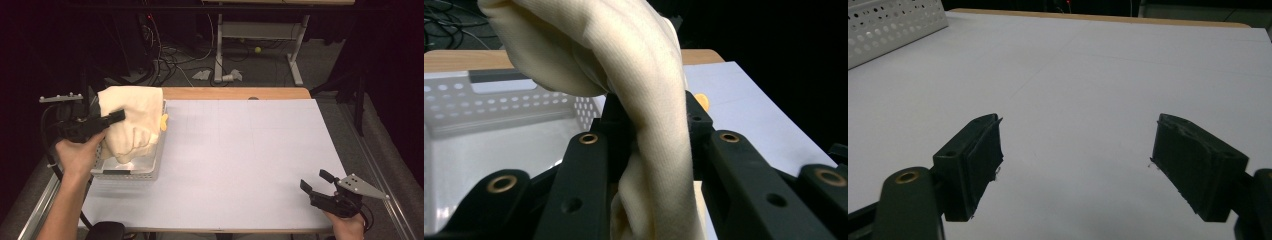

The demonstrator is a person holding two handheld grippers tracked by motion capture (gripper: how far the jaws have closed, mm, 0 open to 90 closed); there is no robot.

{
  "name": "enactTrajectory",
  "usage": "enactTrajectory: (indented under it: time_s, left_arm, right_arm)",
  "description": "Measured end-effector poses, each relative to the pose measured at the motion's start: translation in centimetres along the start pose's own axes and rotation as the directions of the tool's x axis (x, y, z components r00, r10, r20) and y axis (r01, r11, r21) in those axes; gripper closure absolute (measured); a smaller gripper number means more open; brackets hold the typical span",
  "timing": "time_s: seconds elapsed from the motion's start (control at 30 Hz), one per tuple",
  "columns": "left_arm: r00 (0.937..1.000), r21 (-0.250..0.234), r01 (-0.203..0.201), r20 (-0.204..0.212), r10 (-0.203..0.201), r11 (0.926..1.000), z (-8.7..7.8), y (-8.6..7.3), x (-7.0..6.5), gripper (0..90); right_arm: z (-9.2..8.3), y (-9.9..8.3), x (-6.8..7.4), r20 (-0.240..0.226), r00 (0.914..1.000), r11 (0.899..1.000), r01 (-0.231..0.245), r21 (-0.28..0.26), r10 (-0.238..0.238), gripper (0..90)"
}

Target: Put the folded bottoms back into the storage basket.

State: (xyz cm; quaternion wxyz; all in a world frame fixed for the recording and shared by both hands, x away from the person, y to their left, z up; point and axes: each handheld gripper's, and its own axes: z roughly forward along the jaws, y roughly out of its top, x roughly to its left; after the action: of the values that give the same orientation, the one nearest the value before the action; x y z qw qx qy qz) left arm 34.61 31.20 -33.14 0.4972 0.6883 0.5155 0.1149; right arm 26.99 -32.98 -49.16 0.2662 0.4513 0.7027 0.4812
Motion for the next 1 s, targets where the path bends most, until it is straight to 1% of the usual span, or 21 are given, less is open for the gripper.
enactTrajectory:
  time_s: [0.13, 0.3, 0.4, 0.57, 1.0]
  left_arm:
    - [0.9999, -0.003, 0.006, -0.014, -0.006, 1.0000, -0.3, -0.2, 0.5, 69.7]
    - [0.9991, 0.004, 0.009, -0.041, -0.008, 1.0000, -0.3, -0.5, 1.0, 69.6]
    - [0.9988, 0.005, 0.010, -0.047, -0.010, 0.9999, -0.4, -0.5, 1.1, 69.6]
    - [0.9975, 0.011, 0.008, -0.070, -0.007, 0.9999, -0.4, -0.6, 1.4, 69.6]
    - [0.9938, 0.010, 0.030, -0.107, -0.029, 0.9995, -0.4, -0.9, 2.5, 69.6]
  right_arm:
    - [0.0, 0.0, 0.0, 0.003, 1.0000, 1.000, -0.002, -0.002, 0.002, 20.6]
    - [0.0, 0.0, 0.0, 0.002, 1.0000, 1.000, -0.002, -0.001, 0.002, 20.6]
    - [0.0, 0.0, 0.0, 0.002, 1.0000, 1.000, -0.002, -0.001, 0.002, 20.6]
    - [0.0, 0.0, 0.0, 0.001, 1.0000, 1.000, 0.000, -0.002, 0.000, 20.6]
    - [0.0, 0.0, 0.0, 0.002, 1.0000, 1.000, -0.002, 0.002, 0.002, 20.6]
